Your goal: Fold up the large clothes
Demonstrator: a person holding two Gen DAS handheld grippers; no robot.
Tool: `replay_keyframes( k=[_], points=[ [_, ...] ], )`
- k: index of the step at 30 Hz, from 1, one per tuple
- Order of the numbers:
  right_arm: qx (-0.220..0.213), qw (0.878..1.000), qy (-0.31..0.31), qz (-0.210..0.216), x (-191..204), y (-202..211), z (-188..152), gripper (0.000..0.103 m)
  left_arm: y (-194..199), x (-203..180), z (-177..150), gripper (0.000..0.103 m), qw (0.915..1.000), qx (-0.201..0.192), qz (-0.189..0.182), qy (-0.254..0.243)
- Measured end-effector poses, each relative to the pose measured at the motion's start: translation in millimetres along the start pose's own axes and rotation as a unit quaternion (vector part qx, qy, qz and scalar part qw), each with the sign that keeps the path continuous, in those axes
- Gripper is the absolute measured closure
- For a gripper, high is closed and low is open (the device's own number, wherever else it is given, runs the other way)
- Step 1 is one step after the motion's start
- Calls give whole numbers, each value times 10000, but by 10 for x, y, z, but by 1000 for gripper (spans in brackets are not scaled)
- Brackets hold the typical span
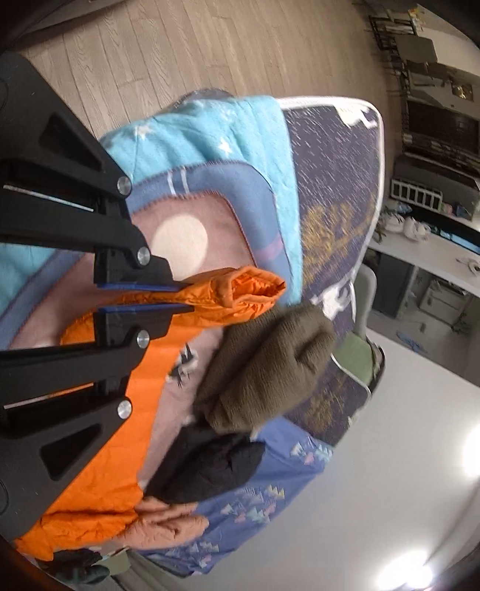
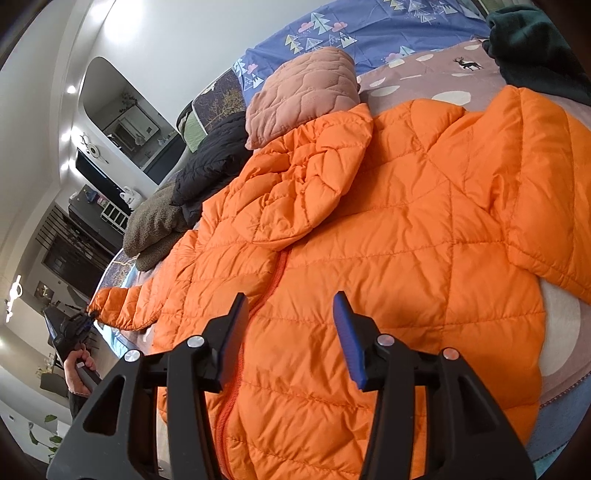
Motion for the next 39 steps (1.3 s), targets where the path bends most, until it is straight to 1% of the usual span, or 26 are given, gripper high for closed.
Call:
replay_keyframes(
  k=[3,7,9,10,12,14,15,16,17,19,20,21,22,23,25,27,29,30,32,33,34,35,36,37,38,39],
  points=[
    [-44,9999,2,157,96,-20,42,55,194,-431,-20,98,9985,-92,-498,-226],
    [-166,9984,59,536,320,-49,151,54,431,-1077,-188,98,9906,-48,-1240,-572],
    [-241,9965,82,796,456,-60,221,49,554,-1433,-352,98,9830,37,-1668,-763],
    [-294,9947,78,983,549,-66,272,46,621,-1647,-475,98,9772,121,-1924,-888],
    [-379,9906,71,1310,718,-64,365,42,697,-1937,-703,98,9677,304,-2278,-1038],
    [-448,9834,62,1755,936,-56,459,37,760,-2274,-1071,98,9533,619,-2670,-1267],
    [-491,9774,57,2057,1064,-43,510,32,781,-2434,-1299,98,9449,806,-2850,-1395],
    [-522,9733,43,2236,1137,-25,546,27,786,-2530,-1457,98,9395,929,-2945,-1481],
    [-579,9659,-9,2523,1236,-1,597,26,794,-2663,-1717,98,9304,1136,-3081,-1627],
    [-638,9590,-150,2758,1286,33,649,19,780,-2837,-2203,98,9150,1524,-3250,-1841],
    [-642,9574,-283,2802,1252,27,667,18,764,-2912,-2505,98,9048,1760,-3323,-1998],
    [-628,9578,-367,2779,1205,15,666,16,748,-2959,-2756,98,8972,1951,-3354,-2108],
    [-591,9603,-478,2683,1119,-18,654,16,727,-2985,-3089,98,8858,2251,-3379,-2245],
    [-484,9657,-628,2471,975,-88,616,16,710,-2982,-3359,98,8761,2485,-3392,-2359],
    [-279,9713,-862,2199,767,-199,524,16,696,-2952,-3789,98,8618,2785,-3366,-2577],
    [-55,9722,-1194,2011,535,-314,394,16,677,-2888,-4242,98,8447,3164,-3306,-2777],
    [108,9743,-1366,1786,373,-390,268,16,671,-2831,-4508,98,8365,3347,-3239,-2888],
    [193,9772,-1377,1603,298,-420,214,17,679,-2815,-4594,98,8335,3393,-3231,-2928],
    [258,9818,-1303,1361,217,-446,162,28,699,-2760,-4688,98,8289,3437,-3263,-2972],
    [296,9831,-1264,1288,202,-450,144,41,713,-2751,-4715,98,8273,3403,-3278,-3038],
    [351,9856,-1182,1161,186,-462,137,61,704,-2735,-4693,98,8269,3356,-3285,-3093],
    [420,9890,-1029,976,174,-473,132,72,712,-2734,-4694,98,8267,3326,-3298,-3117],
    [466,9918,-876,807,169,-481,131,92,720,-2731,-4678,94,8271,3302,-3305,-3124],
    [467,9938,-741,679,169,-492,137,96,729,-2741,-4627,87,8281,3263,-3321,-3122],
    [400,9957,-602,579,180,-466,179,97,736,-2750,-4598,62,8258,3277,-3406,-3077],
    [304,9969,-528,497,179,-440,229,98,751,-2748,-4553,45,8266,3247,-3469,-3016]
  ],
)
Point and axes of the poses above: each gripper's, at about its wrist camera, not at the fingertips, and y roughly against the way its jaws point, x to its left, z to its top, the point moved 9 cm from there along -y, roughly the way its jaws point, and after that the axes turned 15 degrees about y, right-handed, at the moved point
